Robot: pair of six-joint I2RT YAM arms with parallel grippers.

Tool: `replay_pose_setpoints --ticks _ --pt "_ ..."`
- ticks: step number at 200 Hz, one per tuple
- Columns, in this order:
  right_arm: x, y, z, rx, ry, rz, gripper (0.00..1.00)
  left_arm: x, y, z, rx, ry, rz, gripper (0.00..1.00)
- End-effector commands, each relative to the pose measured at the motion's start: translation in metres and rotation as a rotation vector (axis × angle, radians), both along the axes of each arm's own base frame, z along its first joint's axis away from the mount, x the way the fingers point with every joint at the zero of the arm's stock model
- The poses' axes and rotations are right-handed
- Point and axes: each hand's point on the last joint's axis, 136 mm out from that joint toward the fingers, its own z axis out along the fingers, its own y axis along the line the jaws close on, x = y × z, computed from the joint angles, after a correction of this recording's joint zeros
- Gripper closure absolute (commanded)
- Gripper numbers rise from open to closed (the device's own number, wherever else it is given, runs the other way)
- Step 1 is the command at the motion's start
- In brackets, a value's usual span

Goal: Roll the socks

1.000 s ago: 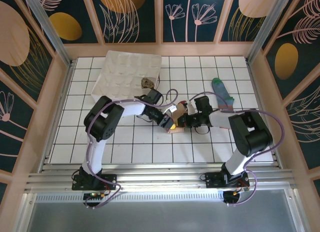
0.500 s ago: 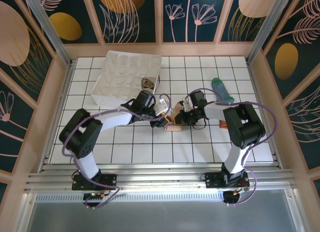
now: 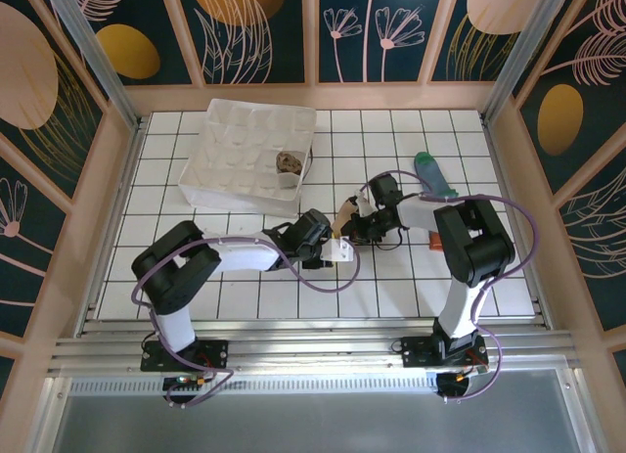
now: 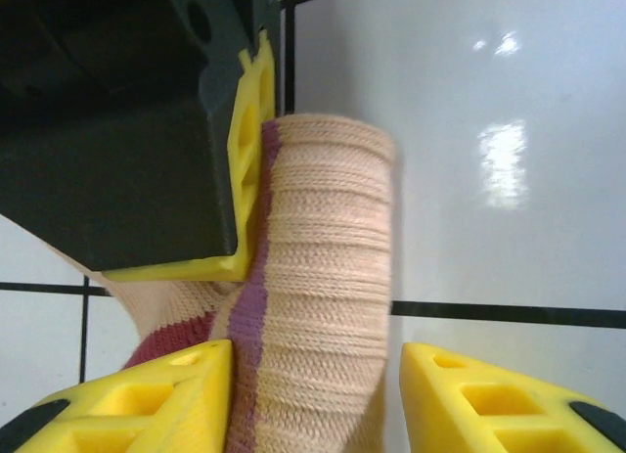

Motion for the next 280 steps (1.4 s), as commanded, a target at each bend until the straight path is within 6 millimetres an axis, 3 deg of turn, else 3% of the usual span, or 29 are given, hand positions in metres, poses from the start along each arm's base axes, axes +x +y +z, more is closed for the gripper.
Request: replay_pose_setpoints --ticks 1,24,60,75,82,114,144,216,280 --pt "-0.059 -0.049 -0.074 -0.317 0.214 0.017 1.0 0.011 0.005 -0.014 0.051 -0.052 0.021 0.52" --pt "-0.06 -0.049 -0.074 -0.313 0.22 0.022 1.0 0.007 0.003 -0.023 0.051 -0.014 0.017 0.6" --pt "-0.056 -0.037 -0.056 -0.226 0.175 0.048 0.97 -0.013 0.002 -0.032 0.055 0.116 -0.016 1.0" --pt "-0.045 -0.03 -0.037 -0.155 0.103 0.04 0.71 -0.028 0.001 -0.034 0.044 0.212 -0.034 1.0" --pt "-0.037 -0.028 -0.026 -0.12 0.058 0.022 0.64 -0.034 -0.001 -0.033 0.033 0.263 -0.037 1.0" --pt "-0.007 -0.036 0.03 0.065 -0.124 -0.148 0.55 -0.05 -0.011 -0.019 -0.028 0.508 -0.005 1.0" --pt "-0.006 -0.046 0.057 0.143 -0.236 -0.228 0.54 -0.059 -0.015 -0.013 -0.041 0.77 0.032 1.0" --pt "-0.028 -0.06 0.05 0.103 -0.234 -0.272 0.53 -0.05 -0.029 -0.003 -0.05 1.037 0.074 1.0" --pt "-0.052 -0.05 0.028 0.088 -0.14 -0.216 0.53 -0.039 -0.038 -0.017 -0.059 1.149 0.126 1.0"
